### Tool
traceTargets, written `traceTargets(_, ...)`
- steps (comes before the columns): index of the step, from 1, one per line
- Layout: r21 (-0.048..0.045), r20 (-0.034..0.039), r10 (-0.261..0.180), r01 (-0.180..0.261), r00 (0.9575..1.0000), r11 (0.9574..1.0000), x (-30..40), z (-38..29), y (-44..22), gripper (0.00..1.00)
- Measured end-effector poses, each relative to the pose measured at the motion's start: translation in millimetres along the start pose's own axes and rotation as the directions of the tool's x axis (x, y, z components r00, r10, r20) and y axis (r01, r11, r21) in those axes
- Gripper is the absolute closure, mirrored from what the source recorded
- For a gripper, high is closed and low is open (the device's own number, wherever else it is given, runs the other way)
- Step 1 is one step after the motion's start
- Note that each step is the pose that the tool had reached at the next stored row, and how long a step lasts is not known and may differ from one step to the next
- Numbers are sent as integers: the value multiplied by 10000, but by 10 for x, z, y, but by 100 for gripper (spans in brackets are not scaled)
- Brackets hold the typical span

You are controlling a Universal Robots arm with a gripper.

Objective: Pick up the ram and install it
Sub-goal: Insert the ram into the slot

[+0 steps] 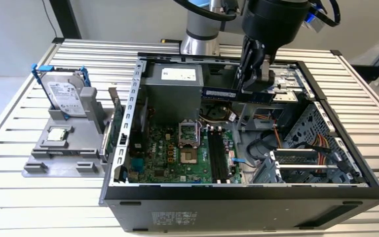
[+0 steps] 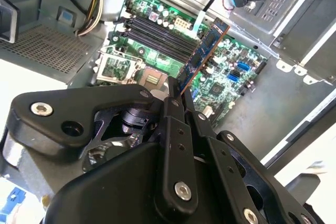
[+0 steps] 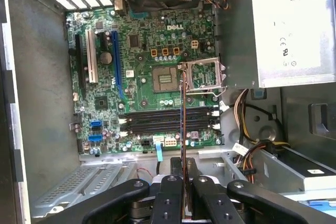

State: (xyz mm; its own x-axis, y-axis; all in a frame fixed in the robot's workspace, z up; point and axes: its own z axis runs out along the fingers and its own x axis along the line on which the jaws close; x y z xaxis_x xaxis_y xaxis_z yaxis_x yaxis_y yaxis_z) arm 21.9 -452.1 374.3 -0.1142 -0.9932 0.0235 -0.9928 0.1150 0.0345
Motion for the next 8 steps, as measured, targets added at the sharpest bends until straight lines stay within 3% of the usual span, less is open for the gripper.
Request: traceTargets(8,-7,9,276,-276,9996,9996,0,0,0,100)
